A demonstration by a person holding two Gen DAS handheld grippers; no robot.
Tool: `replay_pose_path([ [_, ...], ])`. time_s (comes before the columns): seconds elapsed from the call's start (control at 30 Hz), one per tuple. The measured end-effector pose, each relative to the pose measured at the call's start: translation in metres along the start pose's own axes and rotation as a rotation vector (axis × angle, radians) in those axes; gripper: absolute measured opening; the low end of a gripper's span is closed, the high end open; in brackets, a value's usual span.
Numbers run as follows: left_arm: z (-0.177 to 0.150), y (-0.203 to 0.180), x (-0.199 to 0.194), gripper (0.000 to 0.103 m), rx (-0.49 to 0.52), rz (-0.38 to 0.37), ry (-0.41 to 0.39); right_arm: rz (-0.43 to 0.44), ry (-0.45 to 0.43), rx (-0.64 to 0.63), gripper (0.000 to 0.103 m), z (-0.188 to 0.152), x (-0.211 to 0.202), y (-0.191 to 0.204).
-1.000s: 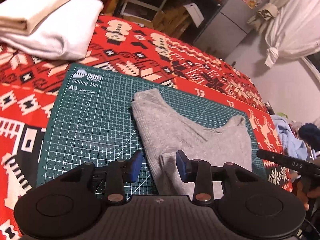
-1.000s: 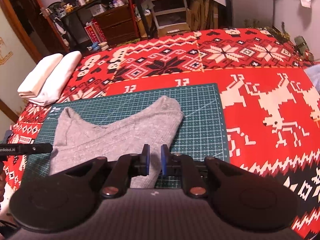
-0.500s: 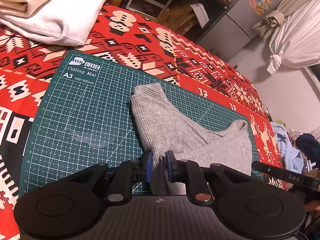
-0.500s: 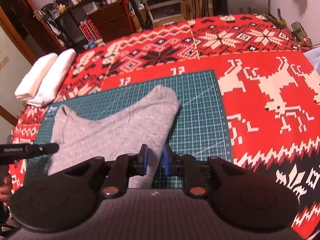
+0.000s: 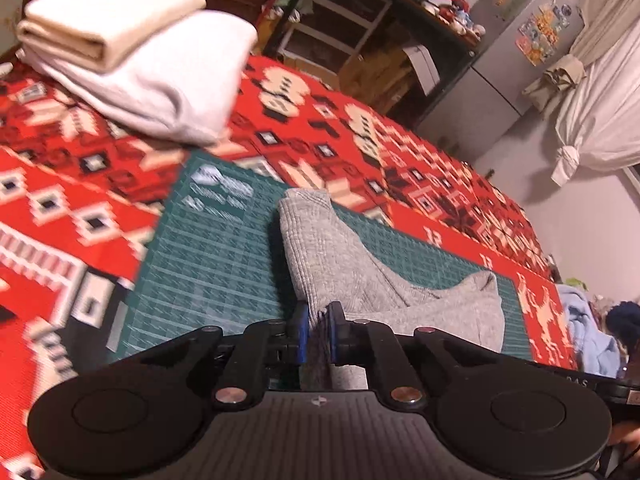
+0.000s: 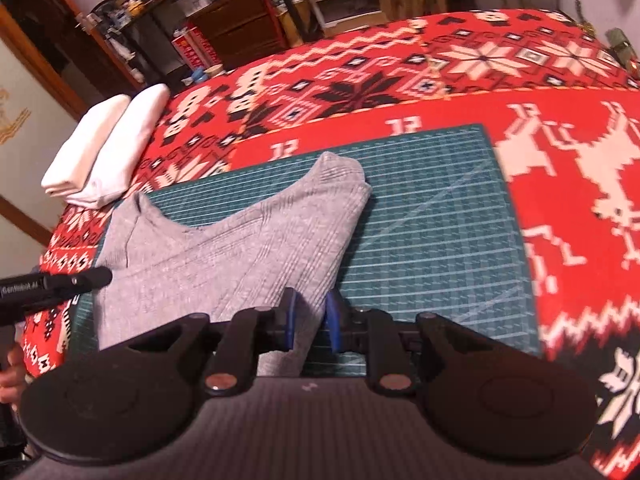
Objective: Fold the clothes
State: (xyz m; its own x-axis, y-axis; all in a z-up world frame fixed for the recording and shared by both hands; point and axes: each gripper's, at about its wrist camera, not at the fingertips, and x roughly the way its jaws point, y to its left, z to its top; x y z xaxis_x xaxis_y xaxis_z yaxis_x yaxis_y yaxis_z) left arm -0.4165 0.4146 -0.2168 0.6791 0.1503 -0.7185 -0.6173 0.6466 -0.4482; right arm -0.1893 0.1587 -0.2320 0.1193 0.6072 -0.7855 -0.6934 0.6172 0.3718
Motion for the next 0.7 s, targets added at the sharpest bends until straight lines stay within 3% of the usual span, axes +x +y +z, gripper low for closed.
replay_pose_path([
  [0.17,0.010,-0.010,-0.020,0.010,0.066,-0.005,-0.033,-0.004,-0.033,-0.008,0.020,0.002,-0.016,0.003],
  [0.4,0.017,-0.071,-0.035,0.010,0.215,-0.090,-0.040,-0.012,-0.093,0.037,0.020,0.000,-0.053,-0.015],
  [0.7,-0.008,-0.160,0.012,0.010,0.366,-0.107,0.065,-0.022,-0.115,0.066,0.020,-0.011,-0.074,-0.032],
])
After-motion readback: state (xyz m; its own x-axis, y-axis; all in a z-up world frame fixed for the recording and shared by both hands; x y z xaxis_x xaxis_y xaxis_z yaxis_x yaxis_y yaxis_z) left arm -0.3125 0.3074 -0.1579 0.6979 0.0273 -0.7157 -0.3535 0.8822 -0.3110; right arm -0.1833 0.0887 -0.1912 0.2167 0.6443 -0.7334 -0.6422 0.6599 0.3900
